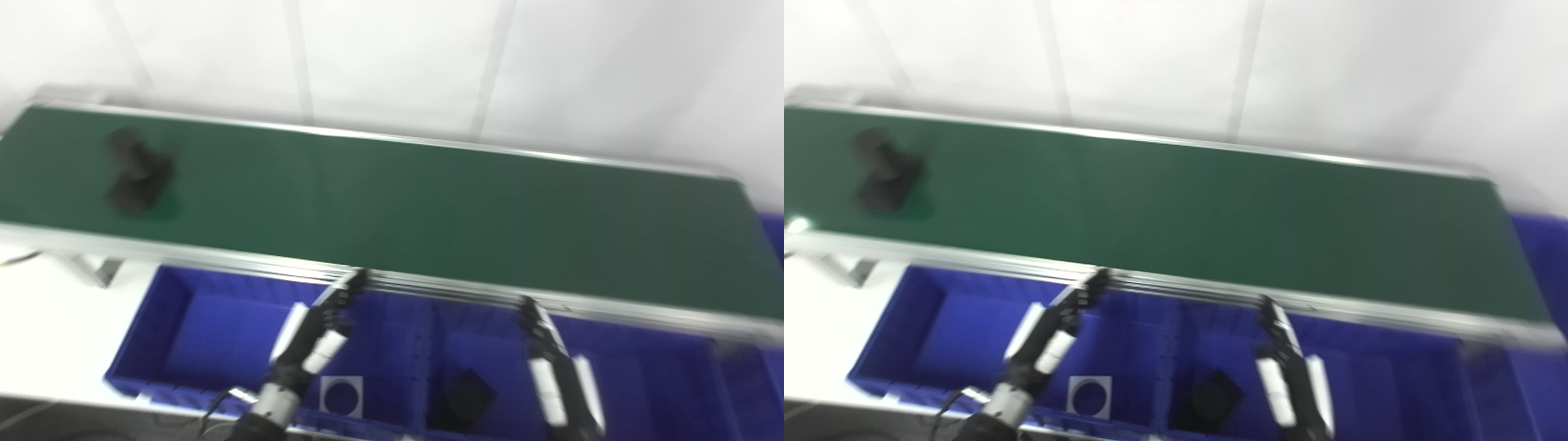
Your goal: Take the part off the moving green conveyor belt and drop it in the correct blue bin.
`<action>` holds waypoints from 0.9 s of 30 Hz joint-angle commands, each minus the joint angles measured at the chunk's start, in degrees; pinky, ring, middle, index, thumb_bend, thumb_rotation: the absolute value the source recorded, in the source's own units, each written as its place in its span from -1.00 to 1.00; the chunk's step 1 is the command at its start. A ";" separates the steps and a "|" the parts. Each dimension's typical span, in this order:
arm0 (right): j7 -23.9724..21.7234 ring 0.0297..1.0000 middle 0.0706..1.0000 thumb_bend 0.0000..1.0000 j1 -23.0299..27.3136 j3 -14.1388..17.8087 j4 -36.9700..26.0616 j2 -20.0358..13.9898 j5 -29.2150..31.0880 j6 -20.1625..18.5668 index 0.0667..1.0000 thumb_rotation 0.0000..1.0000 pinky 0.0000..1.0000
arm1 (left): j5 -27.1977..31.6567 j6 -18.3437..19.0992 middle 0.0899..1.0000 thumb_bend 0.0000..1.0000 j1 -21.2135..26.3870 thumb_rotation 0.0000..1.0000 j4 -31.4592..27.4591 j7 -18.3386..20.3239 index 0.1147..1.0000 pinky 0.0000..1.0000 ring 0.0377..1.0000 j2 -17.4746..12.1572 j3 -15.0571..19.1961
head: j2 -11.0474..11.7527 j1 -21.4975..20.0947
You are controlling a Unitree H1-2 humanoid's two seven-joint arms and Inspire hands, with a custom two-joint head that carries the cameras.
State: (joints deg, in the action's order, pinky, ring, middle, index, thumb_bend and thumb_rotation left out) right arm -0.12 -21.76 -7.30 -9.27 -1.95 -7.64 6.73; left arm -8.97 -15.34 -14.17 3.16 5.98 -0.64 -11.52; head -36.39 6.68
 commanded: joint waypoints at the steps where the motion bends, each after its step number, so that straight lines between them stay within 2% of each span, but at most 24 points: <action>1: -0.04 0.86 0.86 0.28 0.00 0.22 -0.51 -0.08 1.01 4.21 0.88 1.00 0.97 | -0.61 -2.32 0.77 0.46 0.20 1.00 -0.41 -1.60 0.75 0.82 0.80 1.11 -0.25 | 0.17 0.11; 12: -0.01 0.82 0.84 0.19 0.24 0.39 0.17 -0.70 0.78 5.59 0.86 1.00 0.90 | -1.62 -5.59 0.77 0.39 0.77 1.00 2.15 -2.92 0.75 0.83 0.81 1.68 -0.37 | 0.67 -1.53; 17: -0.05 0.83 0.84 0.15 -0.02 0.37 0.58 -0.40 1.35 5.70 0.85 1.00 0.88 | -1.17 -6.61 0.77 0.37 0.57 1.00 2.98 -3.00 0.74 0.83 0.81 1.58 -0.21 | 2.80 -2.75; 22: -0.18 0.85 0.84 0.20 -0.08 0.20 1.53 -0.61 1.34 5.83 0.85 1.00 0.95 | -0.91 -6.61 0.78 0.39 0.57 1.00 3.43 -2.71 0.75 0.86 0.83 1.43 -0.14 | 4.21 -2.92; 27: -0.16 0.86 0.85 0.20 0.15 0.16 2.53 -0.59 1.38 6.15 0.83 1.00 0.98 | -1.11 -8.52 0.77 0.36 1.22 1.00 5.56 -3.23 0.74 0.84 0.81 1.56 0.05 | 6.24 -3.09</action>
State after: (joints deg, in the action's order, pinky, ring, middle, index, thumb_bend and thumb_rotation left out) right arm -0.13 -21.78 -7.12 -5.97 -2.56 -6.53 9.15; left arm -10.53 -21.03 -13.78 9.44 3.47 0.65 -11.38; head -30.15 3.51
